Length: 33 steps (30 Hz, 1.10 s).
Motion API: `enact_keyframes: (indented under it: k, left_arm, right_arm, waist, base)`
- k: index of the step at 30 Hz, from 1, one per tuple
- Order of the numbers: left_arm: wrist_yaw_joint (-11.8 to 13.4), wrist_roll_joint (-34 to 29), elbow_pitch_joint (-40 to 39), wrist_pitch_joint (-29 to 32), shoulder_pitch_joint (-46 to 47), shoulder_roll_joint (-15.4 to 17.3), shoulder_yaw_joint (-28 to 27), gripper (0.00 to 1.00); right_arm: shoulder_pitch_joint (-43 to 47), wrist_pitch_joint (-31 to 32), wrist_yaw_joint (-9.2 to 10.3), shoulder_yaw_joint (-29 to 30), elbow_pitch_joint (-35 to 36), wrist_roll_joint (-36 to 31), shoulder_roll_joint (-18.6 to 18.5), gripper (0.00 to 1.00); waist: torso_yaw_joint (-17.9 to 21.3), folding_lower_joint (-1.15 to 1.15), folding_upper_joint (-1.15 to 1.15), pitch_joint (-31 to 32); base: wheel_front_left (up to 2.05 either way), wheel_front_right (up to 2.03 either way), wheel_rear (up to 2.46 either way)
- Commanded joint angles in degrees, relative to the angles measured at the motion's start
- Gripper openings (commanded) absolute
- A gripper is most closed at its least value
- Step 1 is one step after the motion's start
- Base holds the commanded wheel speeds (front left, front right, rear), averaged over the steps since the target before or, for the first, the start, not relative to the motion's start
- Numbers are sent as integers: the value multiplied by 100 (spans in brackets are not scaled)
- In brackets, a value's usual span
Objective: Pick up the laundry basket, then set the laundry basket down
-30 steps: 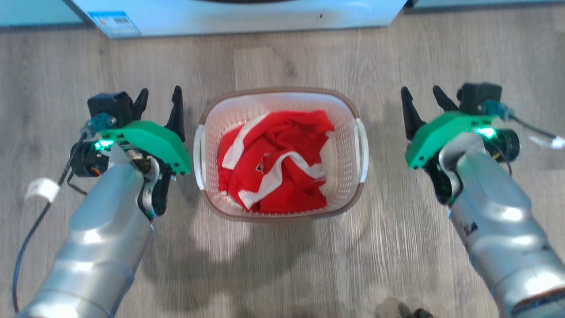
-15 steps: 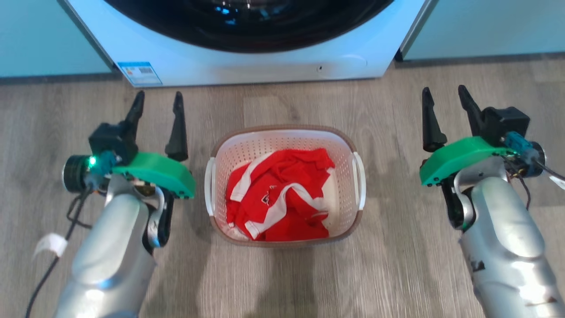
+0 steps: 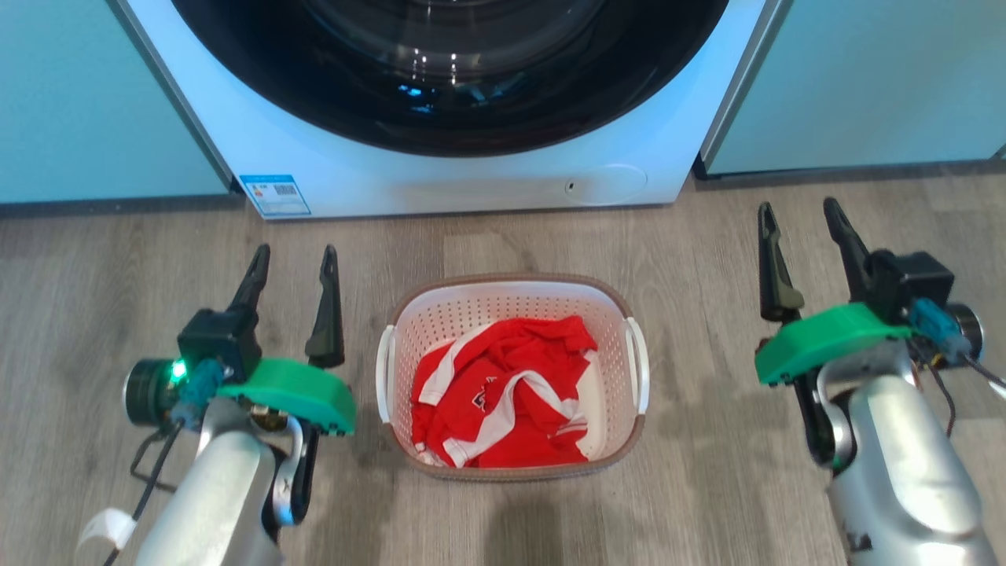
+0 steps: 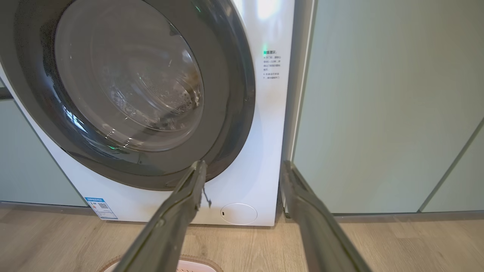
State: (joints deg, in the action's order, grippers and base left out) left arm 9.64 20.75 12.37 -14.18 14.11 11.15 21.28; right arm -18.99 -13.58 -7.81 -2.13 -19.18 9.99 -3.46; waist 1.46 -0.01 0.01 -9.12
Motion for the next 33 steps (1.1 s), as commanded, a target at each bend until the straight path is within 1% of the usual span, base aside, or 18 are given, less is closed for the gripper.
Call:
enact_keyframes:
  k: [1, 8, 15, 20, 33]
  left_arm:
    - [46, -68, -261, 25, 87, 200, -209, 100]
    - [105, -46, -462, 168, -207, 270, -151, 100]
    - [245, 5, -683, 308, -513, 307, -138, 100]
    - [371, -23, -767, 383, -646, 363, -151, 100]
    - [452, -7, -822, 486, -777, 435, -103, 100]
  right_arm:
    - [46, 37, 32, -81, 305, 10, 57, 100]
    - [436, 228, 32, -53, 673, 35, 57, 100]
    - [764, 385, 32, -3, 1001, 54, 57, 100]
    - [882, 467, 32, -1, 1100, 53, 57, 100]
    - [971, 562, 32, 10, 1185, 6, 58, 100]
  waist:
    - [16, 1, -1, 88]
    - [44, 1, -1, 265]
    - [43, 1, -1, 449]
    - [32, 1, -1, 514]
    - [13, 1, -1, 622]
  base:
    - [0, 0, 0]
    - [0, 0, 0]
    - [0, 0, 0]
    - [0, 0, 0]
    - [0, 0, 0]
